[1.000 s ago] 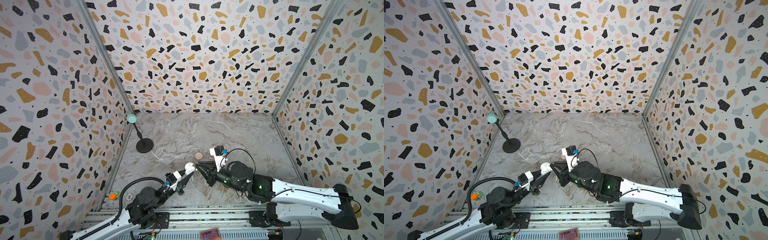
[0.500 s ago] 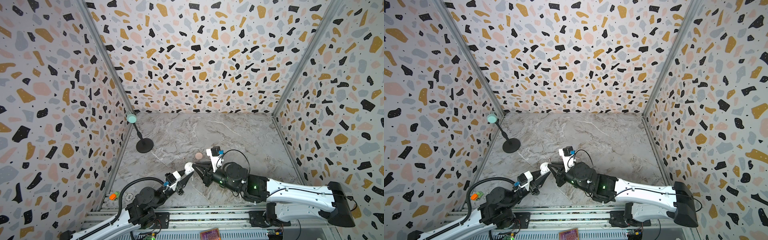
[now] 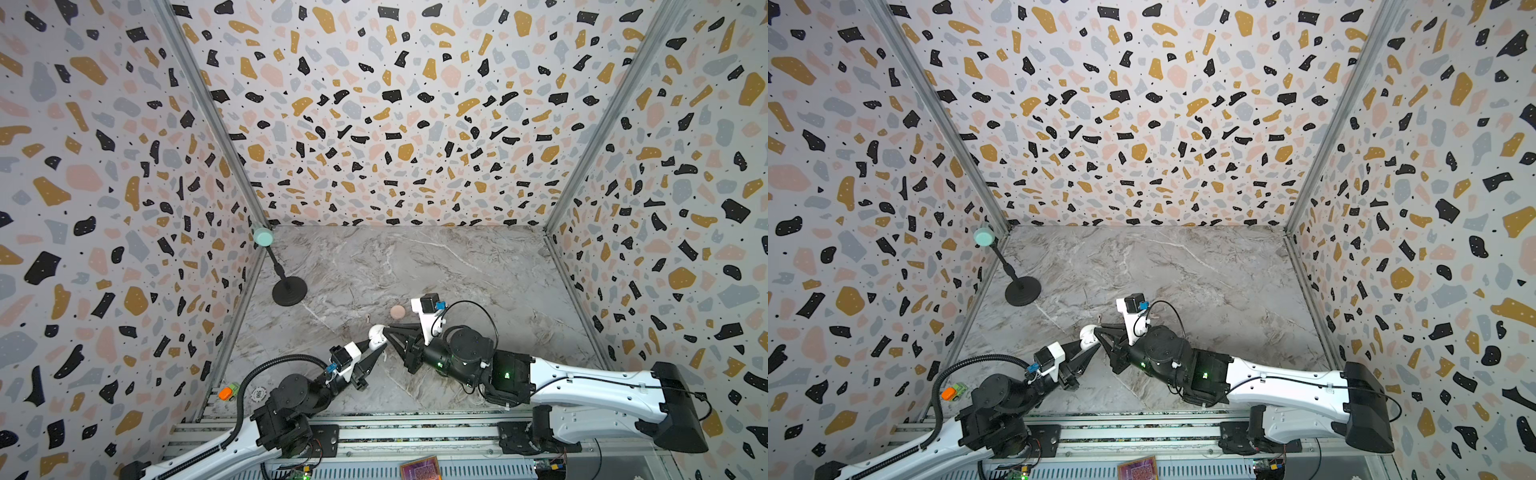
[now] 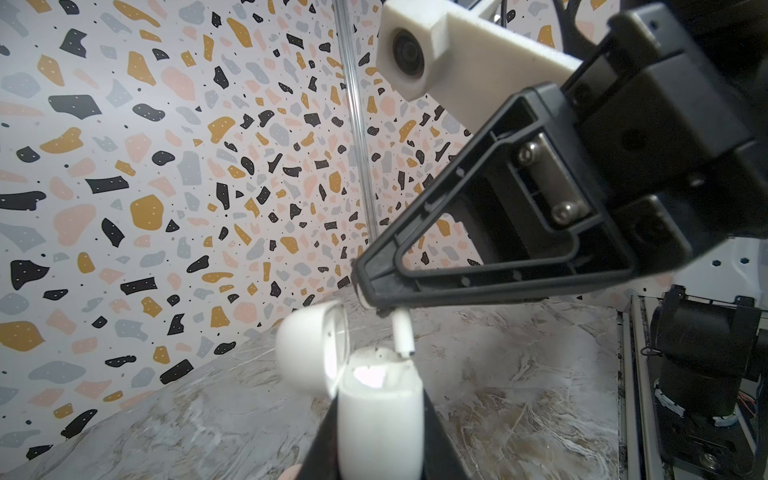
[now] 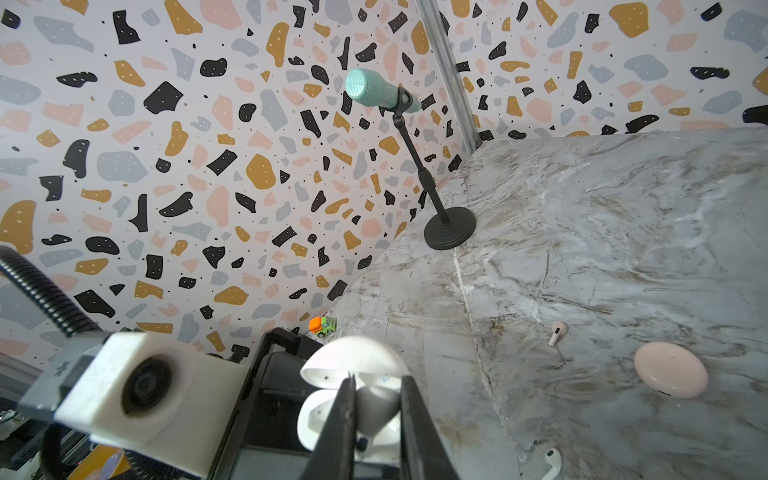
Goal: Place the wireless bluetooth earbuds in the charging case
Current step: 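Lower the white earbud into the open case held by the left gripper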
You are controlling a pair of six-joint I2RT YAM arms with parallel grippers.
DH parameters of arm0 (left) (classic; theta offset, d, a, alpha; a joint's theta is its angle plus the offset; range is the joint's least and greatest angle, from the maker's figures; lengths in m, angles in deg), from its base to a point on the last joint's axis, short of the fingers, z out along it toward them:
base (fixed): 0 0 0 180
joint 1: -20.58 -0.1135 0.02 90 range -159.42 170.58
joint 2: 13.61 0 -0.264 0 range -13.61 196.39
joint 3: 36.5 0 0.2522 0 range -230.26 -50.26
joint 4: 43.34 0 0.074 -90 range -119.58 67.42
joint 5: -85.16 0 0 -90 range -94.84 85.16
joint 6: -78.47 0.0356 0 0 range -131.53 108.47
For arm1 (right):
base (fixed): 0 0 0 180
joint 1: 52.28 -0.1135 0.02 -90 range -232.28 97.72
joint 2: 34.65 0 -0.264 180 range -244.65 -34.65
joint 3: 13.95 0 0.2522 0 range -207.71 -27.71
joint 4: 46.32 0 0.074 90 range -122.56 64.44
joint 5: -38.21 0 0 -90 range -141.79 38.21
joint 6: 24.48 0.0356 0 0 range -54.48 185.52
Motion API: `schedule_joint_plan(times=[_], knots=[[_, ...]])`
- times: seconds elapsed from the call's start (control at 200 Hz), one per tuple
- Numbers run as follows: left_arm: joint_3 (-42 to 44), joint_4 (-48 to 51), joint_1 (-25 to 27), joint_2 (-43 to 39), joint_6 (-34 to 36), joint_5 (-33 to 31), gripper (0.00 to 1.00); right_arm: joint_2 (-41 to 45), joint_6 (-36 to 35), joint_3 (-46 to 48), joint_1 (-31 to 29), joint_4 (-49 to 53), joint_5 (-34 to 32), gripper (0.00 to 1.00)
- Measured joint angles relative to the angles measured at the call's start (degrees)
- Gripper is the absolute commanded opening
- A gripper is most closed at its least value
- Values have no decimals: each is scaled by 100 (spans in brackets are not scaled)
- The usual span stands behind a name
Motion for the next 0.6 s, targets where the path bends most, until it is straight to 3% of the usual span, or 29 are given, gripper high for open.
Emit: schedule_joint_plan(times=[0.601], knots=[[2, 63, 0, -15, 4, -2, 0, -181, -22, 0, -105, -37, -142, 0]])
